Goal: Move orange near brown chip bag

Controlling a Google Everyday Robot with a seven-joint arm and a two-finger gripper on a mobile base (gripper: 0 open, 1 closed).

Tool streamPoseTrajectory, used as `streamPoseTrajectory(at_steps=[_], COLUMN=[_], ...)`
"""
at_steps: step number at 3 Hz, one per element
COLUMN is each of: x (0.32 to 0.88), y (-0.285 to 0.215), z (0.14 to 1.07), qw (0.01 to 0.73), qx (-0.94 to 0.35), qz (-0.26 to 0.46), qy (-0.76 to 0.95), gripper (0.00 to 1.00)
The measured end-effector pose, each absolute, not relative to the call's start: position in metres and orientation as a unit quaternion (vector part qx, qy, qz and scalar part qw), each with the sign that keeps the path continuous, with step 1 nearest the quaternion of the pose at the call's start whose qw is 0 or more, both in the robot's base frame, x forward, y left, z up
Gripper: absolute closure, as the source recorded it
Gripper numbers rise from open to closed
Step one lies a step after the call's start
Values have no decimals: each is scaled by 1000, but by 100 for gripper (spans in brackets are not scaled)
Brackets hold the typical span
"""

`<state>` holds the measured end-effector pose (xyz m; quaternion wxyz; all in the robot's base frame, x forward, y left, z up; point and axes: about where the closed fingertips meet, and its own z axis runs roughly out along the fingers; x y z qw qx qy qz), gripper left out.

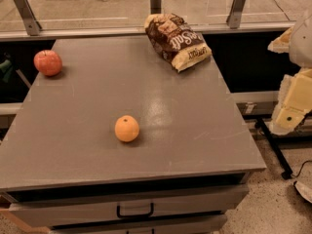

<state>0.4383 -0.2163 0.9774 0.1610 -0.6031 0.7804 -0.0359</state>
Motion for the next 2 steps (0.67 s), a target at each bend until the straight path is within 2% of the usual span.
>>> streamPoseTrajectory(at_steps=[1,2], x=[438,440], y=[-213,-166], z=[976,956], qw=[163,188], qx=[-605,-633], qz=[-32,22], qy=[778,751], gripper=[0,0])
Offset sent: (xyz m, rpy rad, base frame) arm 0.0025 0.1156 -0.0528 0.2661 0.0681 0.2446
